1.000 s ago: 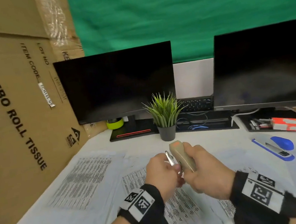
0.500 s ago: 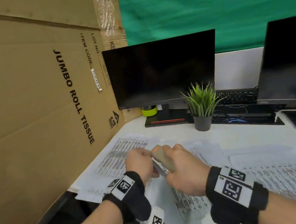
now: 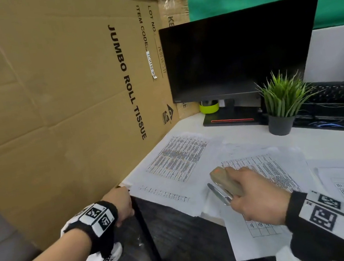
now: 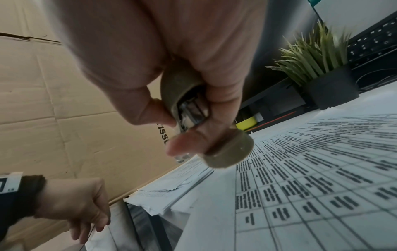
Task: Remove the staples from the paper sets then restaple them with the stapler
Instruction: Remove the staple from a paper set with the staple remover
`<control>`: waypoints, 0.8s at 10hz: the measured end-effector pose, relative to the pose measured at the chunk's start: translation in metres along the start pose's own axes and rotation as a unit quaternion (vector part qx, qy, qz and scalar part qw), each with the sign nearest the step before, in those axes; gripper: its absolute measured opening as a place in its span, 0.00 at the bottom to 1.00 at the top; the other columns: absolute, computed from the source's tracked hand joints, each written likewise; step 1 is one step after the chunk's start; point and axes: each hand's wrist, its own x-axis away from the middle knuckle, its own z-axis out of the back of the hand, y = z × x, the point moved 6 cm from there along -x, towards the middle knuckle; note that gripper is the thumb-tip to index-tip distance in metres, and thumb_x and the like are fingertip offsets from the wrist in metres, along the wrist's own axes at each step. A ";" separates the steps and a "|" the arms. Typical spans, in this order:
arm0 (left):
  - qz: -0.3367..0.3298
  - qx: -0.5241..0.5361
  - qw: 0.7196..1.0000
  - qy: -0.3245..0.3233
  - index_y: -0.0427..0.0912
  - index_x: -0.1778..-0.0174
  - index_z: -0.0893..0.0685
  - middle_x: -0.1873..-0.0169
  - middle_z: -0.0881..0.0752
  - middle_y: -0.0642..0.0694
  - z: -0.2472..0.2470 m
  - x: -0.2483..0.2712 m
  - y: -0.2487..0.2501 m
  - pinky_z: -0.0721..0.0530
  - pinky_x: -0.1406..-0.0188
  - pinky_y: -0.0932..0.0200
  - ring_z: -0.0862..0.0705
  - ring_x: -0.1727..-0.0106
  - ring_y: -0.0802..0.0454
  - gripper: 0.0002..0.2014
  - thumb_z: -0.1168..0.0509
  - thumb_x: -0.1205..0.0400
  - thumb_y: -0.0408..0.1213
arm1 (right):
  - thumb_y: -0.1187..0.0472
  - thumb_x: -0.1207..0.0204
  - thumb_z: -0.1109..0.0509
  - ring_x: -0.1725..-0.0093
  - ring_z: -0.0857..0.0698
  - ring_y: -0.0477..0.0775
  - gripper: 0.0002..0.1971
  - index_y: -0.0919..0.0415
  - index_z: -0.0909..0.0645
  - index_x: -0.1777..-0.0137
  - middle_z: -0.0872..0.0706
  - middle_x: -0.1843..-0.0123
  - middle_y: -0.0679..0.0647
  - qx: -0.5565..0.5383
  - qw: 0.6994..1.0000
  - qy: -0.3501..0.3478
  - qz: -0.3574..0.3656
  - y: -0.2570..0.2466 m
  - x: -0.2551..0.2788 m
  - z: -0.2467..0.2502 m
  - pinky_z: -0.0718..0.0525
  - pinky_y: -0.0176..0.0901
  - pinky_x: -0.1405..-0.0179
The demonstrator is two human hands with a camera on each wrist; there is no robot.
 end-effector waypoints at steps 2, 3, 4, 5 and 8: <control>0.035 0.013 0.999 -0.018 0.33 0.44 0.18 0.69 0.18 0.43 -0.009 -0.006 -0.012 0.14 0.54 0.53 0.11 0.46 0.38 0.09 0.38 0.17 0.31 | 0.65 0.30 0.33 0.64 0.18 0.56 0.22 0.57 0.27 0.34 0.27 0.47 0.54 -0.028 0.999 0.005 -0.029 0.021 0.003 0.007 0.15 0.41 0.77; 0.030 -0.007 0.998 -0.045 0.37 0.45 0.19 0.64 0.15 0.40 -0.017 -0.012 -0.016 0.14 0.58 0.53 0.11 0.44 0.38 0.09 0.36 0.20 0.26 | 0.67 0.30 0.34 0.69 0.18 0.57 0.19 0.56 0.26 0.38 0.26 0.50 0.57 -0.035 0.999 0.010 -0.028 0.024 0.006 0.012 0.15 0.44 0.78; 0.027 -0.033 0.999 -0.015 0.39 0.49 0.15 0.49 0.11 0.42 -0.014 -0.011 -0.021 0.15 0.65 0.63 0.10 0.48 0.48 0.06 0.34 0.20 0.32 | 0.69 0.29 0.34 0.73 0.20 0.55 0.19 0.57 0.27 0.38 0.26 0.51 0.57 -0.042 0.999 0.008 -0.028 0.027 0.008 0.015 0.18 0.41 0.79; 0.036 -0.009 0.999 -0.004 0.37 0.48 0.12 0.53 0.09 0.43 -0.012 -0.009 -0.024 0.14 0.66 0.65 0.08 0.56 0.51 0.11 0.30 0.22 0.38 | 0.69 0.29 0.34 0.73 0.20 0.55 0.15 0.58 0.26 0.43 0.26 0.52 0.58 -0.035 0.999 0.011 -0.023 0.024 0.010 0.017 0.16 0.43 0.78; 0.040 0.013 0.999 0.002 0.36 0.58 0.13 0.80 0.16 0.47 -0.015 -0.004 -0.029 0.19 0.81 0.63 0.15 0.77 0.50 0.08 0.36 0.20 0.35 | 0.69 0.28 0.35 0.74 0.20 0.56 0.18 0.57 0.26 0.39 0.26 0.51 0.57 -0.026 0.999 0.019 -0.021 0.020 0.015 0.020 0.23 0.36 0.83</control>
